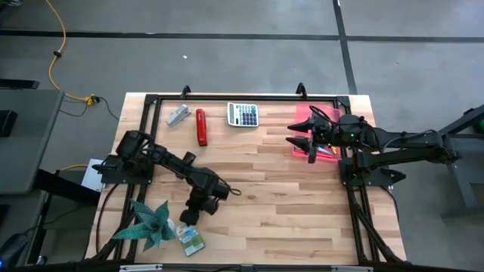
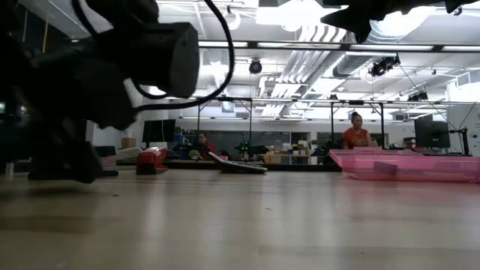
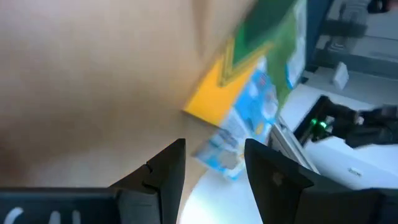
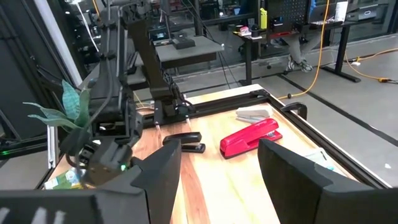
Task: Pack school essentials
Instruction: Put the yellow crayon box into the pink supply box
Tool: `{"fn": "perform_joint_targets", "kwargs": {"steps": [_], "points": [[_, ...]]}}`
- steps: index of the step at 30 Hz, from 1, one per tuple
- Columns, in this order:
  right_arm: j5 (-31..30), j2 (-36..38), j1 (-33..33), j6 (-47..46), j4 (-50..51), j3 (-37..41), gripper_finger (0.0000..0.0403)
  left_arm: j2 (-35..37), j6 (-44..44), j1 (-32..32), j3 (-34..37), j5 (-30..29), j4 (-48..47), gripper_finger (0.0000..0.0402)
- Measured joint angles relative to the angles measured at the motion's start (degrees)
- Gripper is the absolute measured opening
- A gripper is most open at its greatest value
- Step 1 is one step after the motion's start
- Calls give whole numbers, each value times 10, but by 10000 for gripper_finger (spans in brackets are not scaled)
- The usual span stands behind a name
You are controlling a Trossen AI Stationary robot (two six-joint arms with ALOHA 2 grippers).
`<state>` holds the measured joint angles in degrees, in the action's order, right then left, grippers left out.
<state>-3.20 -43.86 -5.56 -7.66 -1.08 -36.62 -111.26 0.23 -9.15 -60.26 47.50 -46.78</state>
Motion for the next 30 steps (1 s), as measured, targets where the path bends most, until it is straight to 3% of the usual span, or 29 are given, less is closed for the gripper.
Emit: {"fn": "perform_joint_targets", "kwargs": {"steps": [17, 21, 28, 30], "points": [[-11, 0, 0, 2, 0, 0, 207, 2, -21, -13, 22, 11, 38, 134], [-11, 0, 0, 2, 0, 0, 207, 2, -11, -14, 22, 13, 39, 102], [-10, 0, 0, 2, 0, 0, 207, 1, 11, -14, 21, 26, 44, 12], [-10, 0, 0, 2, 0, 0, 207, 1, 13, -12, 21, 34, 46, 6]]}}
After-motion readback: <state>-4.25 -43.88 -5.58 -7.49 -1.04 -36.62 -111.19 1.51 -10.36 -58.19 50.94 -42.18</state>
